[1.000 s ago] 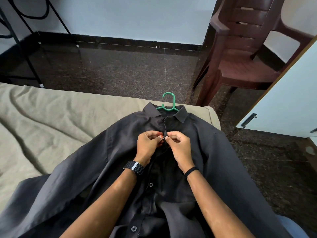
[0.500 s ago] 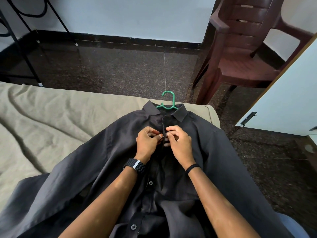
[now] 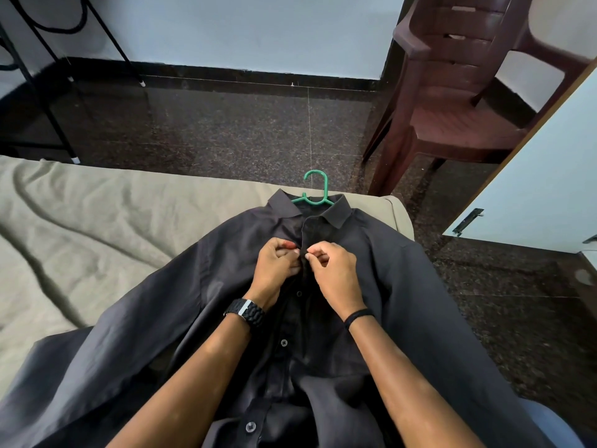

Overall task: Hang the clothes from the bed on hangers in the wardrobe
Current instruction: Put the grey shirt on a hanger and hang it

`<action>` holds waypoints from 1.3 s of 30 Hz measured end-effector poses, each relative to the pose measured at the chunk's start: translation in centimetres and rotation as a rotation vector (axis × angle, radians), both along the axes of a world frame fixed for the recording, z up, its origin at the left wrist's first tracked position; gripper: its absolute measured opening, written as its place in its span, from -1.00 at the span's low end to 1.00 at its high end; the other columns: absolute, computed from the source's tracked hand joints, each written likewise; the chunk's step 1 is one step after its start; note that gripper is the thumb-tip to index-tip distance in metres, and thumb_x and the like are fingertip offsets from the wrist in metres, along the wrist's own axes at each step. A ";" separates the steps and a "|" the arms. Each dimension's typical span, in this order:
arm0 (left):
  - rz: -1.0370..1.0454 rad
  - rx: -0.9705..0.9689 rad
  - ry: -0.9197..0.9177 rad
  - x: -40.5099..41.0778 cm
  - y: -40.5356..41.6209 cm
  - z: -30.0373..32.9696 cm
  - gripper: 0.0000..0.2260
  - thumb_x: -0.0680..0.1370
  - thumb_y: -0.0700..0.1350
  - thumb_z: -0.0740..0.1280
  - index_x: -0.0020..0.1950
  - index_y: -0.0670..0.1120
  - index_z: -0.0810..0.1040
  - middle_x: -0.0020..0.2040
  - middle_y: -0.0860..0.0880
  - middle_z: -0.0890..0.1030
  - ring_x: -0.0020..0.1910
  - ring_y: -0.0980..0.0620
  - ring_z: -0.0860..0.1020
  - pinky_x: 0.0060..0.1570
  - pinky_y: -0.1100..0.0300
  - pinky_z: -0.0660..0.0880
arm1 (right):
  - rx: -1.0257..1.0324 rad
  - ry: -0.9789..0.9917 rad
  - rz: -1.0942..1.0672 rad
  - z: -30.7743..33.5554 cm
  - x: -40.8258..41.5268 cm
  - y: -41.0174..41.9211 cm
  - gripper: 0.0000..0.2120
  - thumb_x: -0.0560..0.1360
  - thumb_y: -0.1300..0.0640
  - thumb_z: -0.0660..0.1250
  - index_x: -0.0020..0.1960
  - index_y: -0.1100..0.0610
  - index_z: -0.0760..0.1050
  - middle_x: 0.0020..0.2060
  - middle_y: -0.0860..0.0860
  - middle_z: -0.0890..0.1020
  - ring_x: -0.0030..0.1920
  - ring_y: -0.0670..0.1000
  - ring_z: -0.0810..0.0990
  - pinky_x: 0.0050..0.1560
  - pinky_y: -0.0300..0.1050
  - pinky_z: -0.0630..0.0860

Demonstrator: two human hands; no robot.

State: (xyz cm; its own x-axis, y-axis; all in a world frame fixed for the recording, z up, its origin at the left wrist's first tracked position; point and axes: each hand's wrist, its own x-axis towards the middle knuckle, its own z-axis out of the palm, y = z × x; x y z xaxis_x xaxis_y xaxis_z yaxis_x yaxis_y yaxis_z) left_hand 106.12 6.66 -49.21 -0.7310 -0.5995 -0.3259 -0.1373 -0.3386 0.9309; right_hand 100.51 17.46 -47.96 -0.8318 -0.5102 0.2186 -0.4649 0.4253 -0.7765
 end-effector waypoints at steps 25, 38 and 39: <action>-0.098 -0.640 -0.183 -0.8 -0.4 -0.9 -0.93 0.51 -0.19 0.38 -0.05 -0.07 0.52 -0.25 0.08 0.59 -0.24 0.24 0.53 -0.20 0.51 0.38 | -0.041 -0.647 -0.067 -1.0 -2.4 -0.8 -0.93 0.50 0.25 0.36 -0.15 0.15 0.58 -0.29 0.04 0.61 -0.33 -0.07 0.58 -0.42 -0.24 0.51; -0.049 -0.844 -0.293 -5.4 -3.2 1.0 -0.87 0.54 -0.16 0.29 -0.06 -0.12 0.63 -0.18 -0.10 0.67 -0.13 -0.09 0.60 -0.20 0.12 0.45 | -0.009 -0.407 -0.384 0.3 -4.0 -6.1 -0.61 0.46 -0.15 0.39 -0.01 0.19 0.54 -0.07 0.15 0.63 -0.01 0.21 0.61 -0.02 0.13 0.58; -0.047 -0.847 -0.311 -5.7 -3.4 0.9 -0.88 0.54 -0.16 0.29 -0.08 -0.13 0.63 -0.19 -0.10 0.66 -0.12 -0.10 0.60 -0.21 0.11 0.45 | 0.058 -0.381 -0.412 0.4 -4.1 -6.2 -0.58 0.44 -0.19 0.39 -0.04 0.19 0.55 -0.06 0.14 0.63 0.01 0.19 0.60 -0.04 0.05 0.56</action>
State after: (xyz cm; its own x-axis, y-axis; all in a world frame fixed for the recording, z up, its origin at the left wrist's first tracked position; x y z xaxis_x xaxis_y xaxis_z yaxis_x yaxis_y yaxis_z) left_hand 100.44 3.30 -48.36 -0.7130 -0.7007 0.0238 -0.4213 0.4553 0.7844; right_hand 96.38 11.27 -47.57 -0.9795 -0.1286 -0.1550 0.0574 0.5594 -0.8269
